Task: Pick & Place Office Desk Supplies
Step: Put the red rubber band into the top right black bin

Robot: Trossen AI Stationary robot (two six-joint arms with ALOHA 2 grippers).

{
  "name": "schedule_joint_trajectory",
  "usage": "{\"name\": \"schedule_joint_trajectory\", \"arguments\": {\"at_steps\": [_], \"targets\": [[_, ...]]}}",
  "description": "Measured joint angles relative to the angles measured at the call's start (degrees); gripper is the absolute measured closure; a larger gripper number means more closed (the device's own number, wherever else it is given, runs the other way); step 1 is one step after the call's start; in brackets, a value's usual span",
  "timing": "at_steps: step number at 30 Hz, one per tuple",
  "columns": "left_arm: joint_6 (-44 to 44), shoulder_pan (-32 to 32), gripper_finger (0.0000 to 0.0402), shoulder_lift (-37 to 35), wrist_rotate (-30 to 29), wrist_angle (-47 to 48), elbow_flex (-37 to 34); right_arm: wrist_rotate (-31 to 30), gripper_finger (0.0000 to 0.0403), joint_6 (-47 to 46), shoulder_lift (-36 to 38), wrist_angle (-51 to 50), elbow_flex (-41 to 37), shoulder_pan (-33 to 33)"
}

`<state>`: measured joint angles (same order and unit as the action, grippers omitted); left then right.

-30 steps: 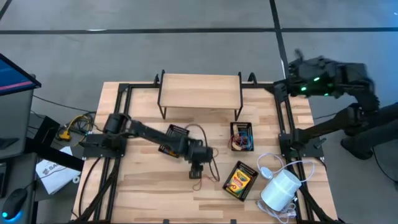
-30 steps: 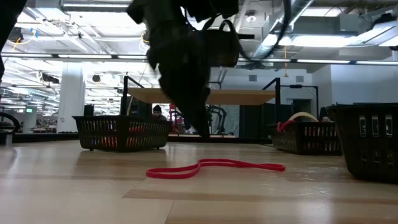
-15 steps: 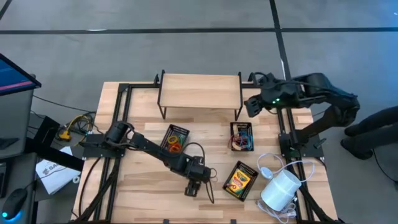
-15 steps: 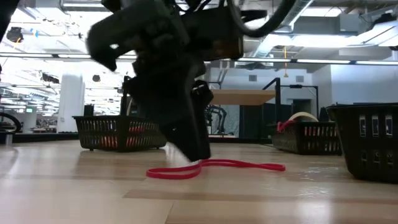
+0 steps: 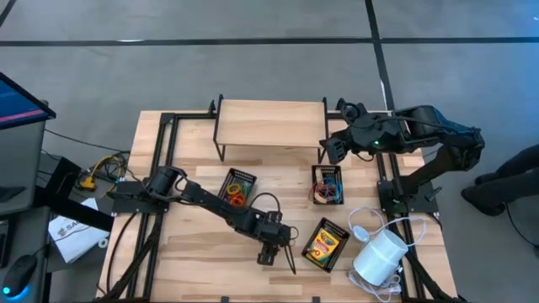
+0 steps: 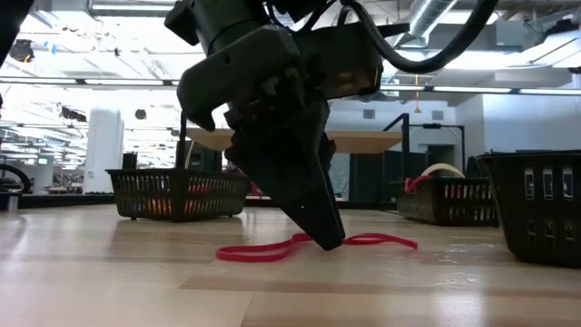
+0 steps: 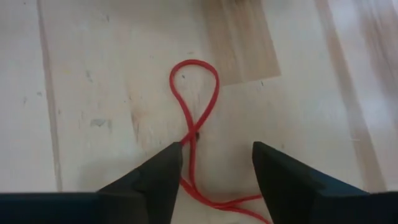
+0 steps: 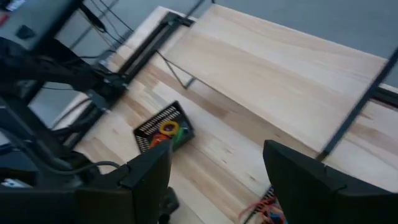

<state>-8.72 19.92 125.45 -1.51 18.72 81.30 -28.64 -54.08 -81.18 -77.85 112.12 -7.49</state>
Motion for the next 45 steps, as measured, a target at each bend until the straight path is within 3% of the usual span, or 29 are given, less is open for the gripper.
{"name": "schedule_joint_trajectory", "arguments": {"at_steps": [3, 6, 8, 14, 20, 23, 27, 34, 38, 45], "targets": [[4.01, -0.08, 0.0251, -0.05, -1.34, -0.27, -0.15, -0.02, 0.0154, 0.02, 0.15, 1.66, -0.02, -1.11], [8.69, -0.85, 0.0350, -0.05, -0.86, -1.28, -0.20, -1.04, 0.0154, 0.03, 0.20, 3.98, 0.00, -2.37], [9.83, -1.51, 0.0384, -0.05, 0.26, -1.52, -0.26, -2.09, 0.0154, 0.02, 0.19, 5.43, -0.02, -3.52], [12.86, -3.89, 0.0400, -5.05, 1.15, -0.50, -1.11, -7.74, 0.0154, 0.02, 0.19, 9.94, -0.02, -8.92], [11.93, -9.93, 0.0401, -20.84, 1.02, -6.99, -0.22, -16.07, 0.0154, -3.12, 0.19, 6.98, -0.02, -15.75], [8.77, -13.61, 0.0401, -25.49, 3.99, -4.85, -0.98, -19.97, 0.0154, -6.03, 0.19, 4.87, -0.02, -18.70], [3.64, -17.75, 0.0401, -33.74, 8.96, -10.18, -0.32, -24.10, 0.0154, -6.41, -0.72, 4.81, -0.03, -21.15], [-3.50, -21.85, 0.0401, -41.90, 13.75, -15.06, -0.70, -22.41, 0.0154, -3.93, -3.81, 6.22, -0.09, -20.90], [-8.56, -23.56, 0.0401, -43.95, 18.94, -19.04, -0.48, -21.51, 0.0154, 3.71, -5.39, 14.70, -0.01, -19.90], [-13.79, -22.99, 0.0401, -44.96, 21.03, -27.56, -0.35, -15.40, 0.0154, 13.52, -6.76, 27.15, 0.01, -17.03]]}}
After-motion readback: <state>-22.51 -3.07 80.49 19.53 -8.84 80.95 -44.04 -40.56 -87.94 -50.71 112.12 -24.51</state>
